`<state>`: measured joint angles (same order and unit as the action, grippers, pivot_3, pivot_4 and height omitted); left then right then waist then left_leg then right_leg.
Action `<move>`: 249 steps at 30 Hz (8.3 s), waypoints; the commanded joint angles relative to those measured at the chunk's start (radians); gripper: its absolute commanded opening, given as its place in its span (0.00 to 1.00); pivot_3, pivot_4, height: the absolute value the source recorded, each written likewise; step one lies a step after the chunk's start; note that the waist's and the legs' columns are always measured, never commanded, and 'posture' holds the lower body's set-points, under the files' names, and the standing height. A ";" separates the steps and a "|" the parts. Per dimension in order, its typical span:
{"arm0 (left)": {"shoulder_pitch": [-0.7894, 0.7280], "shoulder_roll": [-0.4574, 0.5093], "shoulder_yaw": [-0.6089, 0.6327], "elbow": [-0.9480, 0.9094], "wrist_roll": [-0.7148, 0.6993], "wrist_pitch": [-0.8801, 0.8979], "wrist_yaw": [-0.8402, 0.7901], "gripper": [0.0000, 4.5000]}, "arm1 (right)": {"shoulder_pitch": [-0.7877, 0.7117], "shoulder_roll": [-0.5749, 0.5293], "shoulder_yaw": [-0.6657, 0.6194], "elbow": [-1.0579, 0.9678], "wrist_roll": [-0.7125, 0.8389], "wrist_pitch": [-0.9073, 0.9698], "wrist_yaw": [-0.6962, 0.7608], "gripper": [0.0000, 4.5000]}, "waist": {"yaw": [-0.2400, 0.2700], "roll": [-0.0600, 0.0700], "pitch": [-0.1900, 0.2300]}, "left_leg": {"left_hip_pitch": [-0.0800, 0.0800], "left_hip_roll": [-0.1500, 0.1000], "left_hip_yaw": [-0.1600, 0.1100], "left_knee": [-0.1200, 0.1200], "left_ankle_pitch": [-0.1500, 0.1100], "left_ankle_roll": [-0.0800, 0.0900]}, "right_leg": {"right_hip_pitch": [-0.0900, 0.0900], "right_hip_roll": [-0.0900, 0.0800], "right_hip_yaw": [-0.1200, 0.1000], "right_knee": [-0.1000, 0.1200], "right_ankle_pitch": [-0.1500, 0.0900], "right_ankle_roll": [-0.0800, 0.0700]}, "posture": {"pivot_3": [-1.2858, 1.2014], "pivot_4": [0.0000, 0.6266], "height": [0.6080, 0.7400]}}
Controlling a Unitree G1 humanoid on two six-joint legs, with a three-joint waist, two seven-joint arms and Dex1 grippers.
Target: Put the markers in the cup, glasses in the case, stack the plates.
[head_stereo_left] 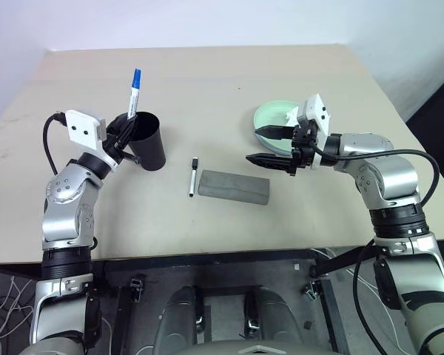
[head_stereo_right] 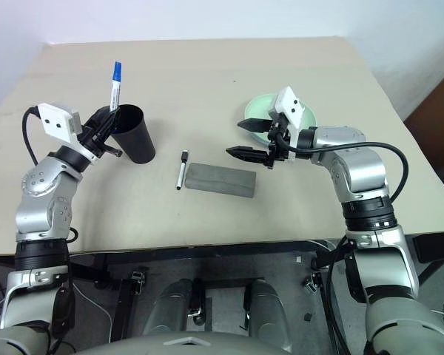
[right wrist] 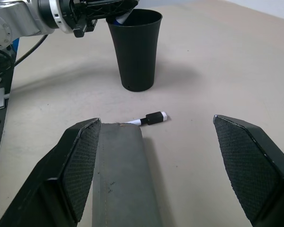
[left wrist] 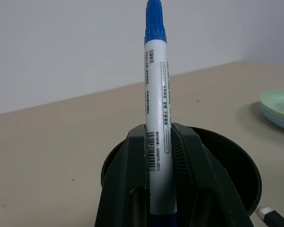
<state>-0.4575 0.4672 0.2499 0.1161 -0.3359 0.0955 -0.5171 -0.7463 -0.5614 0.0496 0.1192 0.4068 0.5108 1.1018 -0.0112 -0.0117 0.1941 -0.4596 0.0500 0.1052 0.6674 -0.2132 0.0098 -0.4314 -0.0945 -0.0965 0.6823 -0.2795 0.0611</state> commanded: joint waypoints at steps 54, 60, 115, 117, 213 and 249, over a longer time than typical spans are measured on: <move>0.155 0.170 0.044 -0.673 -0.342 0.669 0.127 1.00 | -0.043 -0.023 -0.034 0.079 -0.014 -0.080 0.012 0.89 | -0.001 0.000 0.000 | 0.000 0.000 -0.001 0.000 0.000 0.000 | 0.000 -0.001 0.000 0.000 0.000 0.000 | 0.52 0.24 0.70; 0.109 0.181 -0.030 -0.751 -0.380 0.975 0.281 1.00 | -0.070 -0.050 -0.039 0.122 -0.017 -0.102 0.043 0.89 | 0.000 0.000 0.000 | 0.000 0.000 -0.001 0.000 0.000 0.000 | 0.000 0.000 0.000 0.000 0.000 0.000 | 0.52 0.24 0.70; -0.229 -0.090 -0.354 -0.373 0.014 1.448 0.375 0.01 | 0.002 -0.085 -0.094 0.047 -0.019 -0.109 -0.064 0.89 | 0.019 -0.001 0.000 | 0.001 -0.001 -0.001 0.000 0.003 0.000 | 0.001 -0.001 0.000 0.000 0.001 0.001 | 0.52 0.24 0.70; -0.233 -0.092 -0.347 -0.376 0.017 1.454 0.377 0.01 | 0.001 -0.084 -0.094 0.050 -0.019 -0.110 -0.065 0.89 | 0.017 -0.001 0.000 | 0.001 -0.001 -0.001 0.000 0.003 0.000 | 0.001 -0.001 0.000 0.000 0.001 0.001 | 0.52 0.24 0.70; -0.046 -0.035 -0.033 0.001 0.070 -0.013 0.061 0.99 | 0.058 -0.050 -0.105 -0.123 0.089 -0.008 -0.084 0.89 | 0.022 -0.001 0.000 | 0.000 -0.001 -0.001 0.000 0.003 0.001 | 0.001 -0.001 -0.001 -0.001 0.002 0.001 | 0.52 0.24 0.70; -0.080 -0.008 0.048 -0.030 -0.043 0.135 0.139 0.99 | 0.034 -0.023 -0.087 -0.012 0.034 -0.117 -0.069 0.89 | 0.022 -0.001 0.000 | -0.001 -0.001 0.000 0.000 0.003 0.001 | 0.000 -0.001 -0.001 -0.002 0.002 0.001 | 0.52 0.24 0.70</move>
<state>-0.5181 0.4621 0.2897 0.0977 -0.3807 0.2529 -0.3837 -0.7103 -0.5874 -0.0213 0.1336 0.4377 0.4188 1.0363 0.0106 -0.0124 0.1946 -0.4604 0.0495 0.1048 0.6669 -0.2105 0.0113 -0.4313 -0.0956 -0.0974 0.6807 -0.2778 0.0622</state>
